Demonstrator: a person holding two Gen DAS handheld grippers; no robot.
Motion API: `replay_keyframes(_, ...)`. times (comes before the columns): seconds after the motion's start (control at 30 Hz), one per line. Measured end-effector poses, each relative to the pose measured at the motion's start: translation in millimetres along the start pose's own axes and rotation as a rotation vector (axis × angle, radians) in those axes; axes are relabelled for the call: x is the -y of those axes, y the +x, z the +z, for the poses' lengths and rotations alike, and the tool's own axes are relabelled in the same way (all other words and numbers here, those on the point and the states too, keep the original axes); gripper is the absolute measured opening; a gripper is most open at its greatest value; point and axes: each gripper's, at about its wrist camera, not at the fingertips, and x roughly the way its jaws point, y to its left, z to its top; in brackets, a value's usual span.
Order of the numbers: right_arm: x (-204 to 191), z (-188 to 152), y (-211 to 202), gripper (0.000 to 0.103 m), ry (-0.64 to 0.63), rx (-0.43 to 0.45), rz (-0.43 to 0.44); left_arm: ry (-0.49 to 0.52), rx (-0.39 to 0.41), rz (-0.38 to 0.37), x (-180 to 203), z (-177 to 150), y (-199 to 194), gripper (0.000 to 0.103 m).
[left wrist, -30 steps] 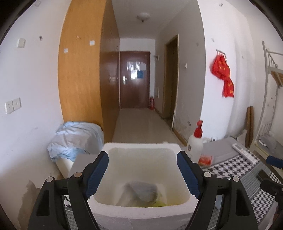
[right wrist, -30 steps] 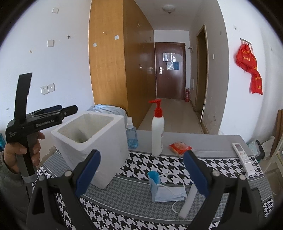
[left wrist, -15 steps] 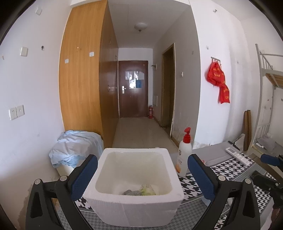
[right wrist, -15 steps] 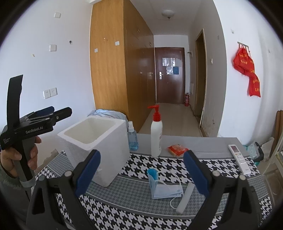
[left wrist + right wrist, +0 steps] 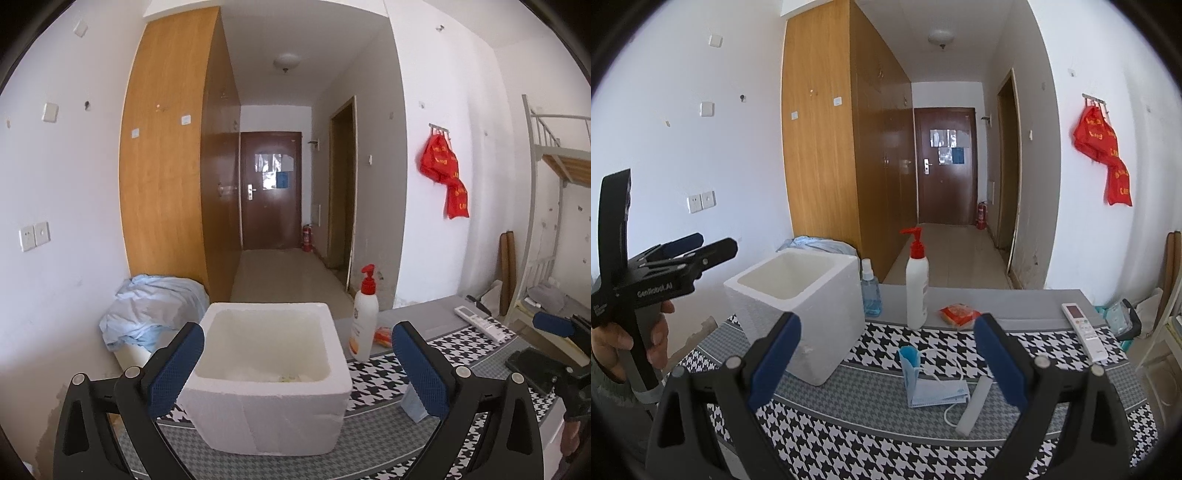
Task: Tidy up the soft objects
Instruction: 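Move both tools back over the table toward the blue face mask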
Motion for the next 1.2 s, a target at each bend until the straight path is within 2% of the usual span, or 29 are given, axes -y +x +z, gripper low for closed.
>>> replay_keyframes(0.6,9,-10,-17,0.097,0.035,0.018,0.000,0.022,0.011,-0.058,20,-11,-22,0.102)
replay_keyframes(1.2,8,-24,-31,0.097,0.028,0.033,0.006,-0.007,-0.010,-0.104,30,-28,-34,0.102)
